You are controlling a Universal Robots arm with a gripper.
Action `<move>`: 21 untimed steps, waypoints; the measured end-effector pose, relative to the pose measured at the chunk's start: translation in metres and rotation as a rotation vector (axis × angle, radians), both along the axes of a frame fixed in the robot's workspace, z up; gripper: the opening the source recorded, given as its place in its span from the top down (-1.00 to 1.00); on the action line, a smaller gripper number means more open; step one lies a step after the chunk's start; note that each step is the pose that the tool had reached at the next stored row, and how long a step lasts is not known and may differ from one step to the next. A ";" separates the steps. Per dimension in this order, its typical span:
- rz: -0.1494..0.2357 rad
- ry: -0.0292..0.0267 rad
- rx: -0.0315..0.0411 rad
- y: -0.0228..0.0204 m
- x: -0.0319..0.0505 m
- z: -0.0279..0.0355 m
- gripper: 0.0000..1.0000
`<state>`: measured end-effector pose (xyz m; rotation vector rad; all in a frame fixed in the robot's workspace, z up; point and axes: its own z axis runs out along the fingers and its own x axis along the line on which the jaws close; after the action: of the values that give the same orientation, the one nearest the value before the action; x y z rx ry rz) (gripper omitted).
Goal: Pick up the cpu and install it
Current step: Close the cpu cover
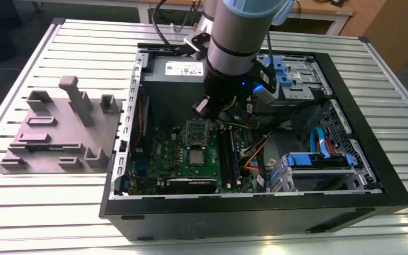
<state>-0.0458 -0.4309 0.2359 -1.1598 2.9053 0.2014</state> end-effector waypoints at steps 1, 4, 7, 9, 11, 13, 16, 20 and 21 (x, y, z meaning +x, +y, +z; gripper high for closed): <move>0.000 0.0000 -0.0004 0.0000 -0.0002 0.0007 0.80; 0.000 -0.0001 -0.0017 0.0000 -0.0006 0.0029 0.80; 0.000 -0.0001 -0.0032 0.0000 -0.0012 0.0052 0.80; 0.000 -0.0001 -0.0041 0.0000 -0.0015 0.0067 0.80; 0.000 0.0000 -0.0051 0.0000 -0.0018 0.0082 0.80; 0.000 -0.0001 -0.0060 0.0000 -0.0022 0.0097 0.80; 0.000 -0.0001 -0.0074 0.0000 -0.0027 0.0119 0.80; 0.000 -0.0001 -0.0093 0.0000 -0.0034 0.0150 0.80; 0.000 0.0000 -0.0099 0.0000 -0.0036 0.0157 0.80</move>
<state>-0.0494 -0.4309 0.2516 -1.1613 2.9096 0.1873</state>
